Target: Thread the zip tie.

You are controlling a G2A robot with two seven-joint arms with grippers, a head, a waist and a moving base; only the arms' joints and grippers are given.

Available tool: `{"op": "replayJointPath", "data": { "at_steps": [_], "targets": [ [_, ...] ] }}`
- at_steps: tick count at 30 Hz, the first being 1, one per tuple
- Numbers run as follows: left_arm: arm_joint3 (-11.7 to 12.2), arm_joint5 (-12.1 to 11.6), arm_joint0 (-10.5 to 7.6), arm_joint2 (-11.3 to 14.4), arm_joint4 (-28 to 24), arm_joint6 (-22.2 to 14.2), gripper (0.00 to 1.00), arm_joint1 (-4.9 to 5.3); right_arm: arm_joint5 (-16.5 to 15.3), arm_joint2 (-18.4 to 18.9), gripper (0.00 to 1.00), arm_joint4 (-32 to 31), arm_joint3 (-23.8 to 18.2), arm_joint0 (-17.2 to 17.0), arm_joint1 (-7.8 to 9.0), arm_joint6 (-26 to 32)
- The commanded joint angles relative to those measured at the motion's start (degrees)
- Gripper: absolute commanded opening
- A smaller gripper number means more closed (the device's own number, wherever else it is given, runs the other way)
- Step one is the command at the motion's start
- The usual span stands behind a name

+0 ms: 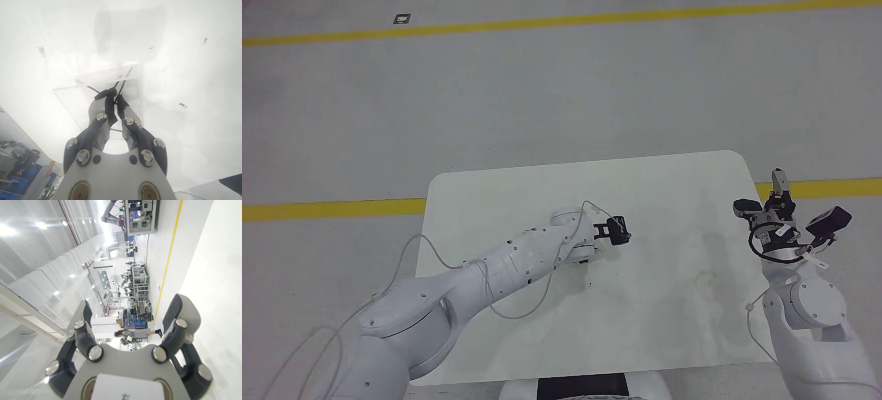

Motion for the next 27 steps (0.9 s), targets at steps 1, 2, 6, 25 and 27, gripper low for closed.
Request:
{"op": "replayJointPath", "data": {
  "at_steps": [1,2,6,25,27],
  "targets": [
    [0.01,0.00,-0.07,0.00,0.00,0.08,0.00,-0.02,0.00,0.00,1.00,0.00,0.00,0.00,0.00,0.00],
    [-0.04,0.00,-0.10,0.00,0.02,0.10,0.00,-0.02,0.00,0.00,1.00,0.00,0.00,0.00,0.00,0.00],
    [-0.45,0.00,-0.30,0.00,0.10,0.22,0.00,0.10,0.00,0.00,1.00,0.00,0.00,0.00,0.00,0.00],
    [-6.04,0.00,-1.62,0.00,0.84,-0.77,0.00,2.69,0.00,0.00,1.00,0.00,0.00,0.00,0.00,0.00],
    [-6.71,0.00,-1.63,0.00,0.85,-0.93,0.00,3.05,0.00,0.00,1.00,0.00,0.00,0.00,0.00,0.00]
  ]
}}
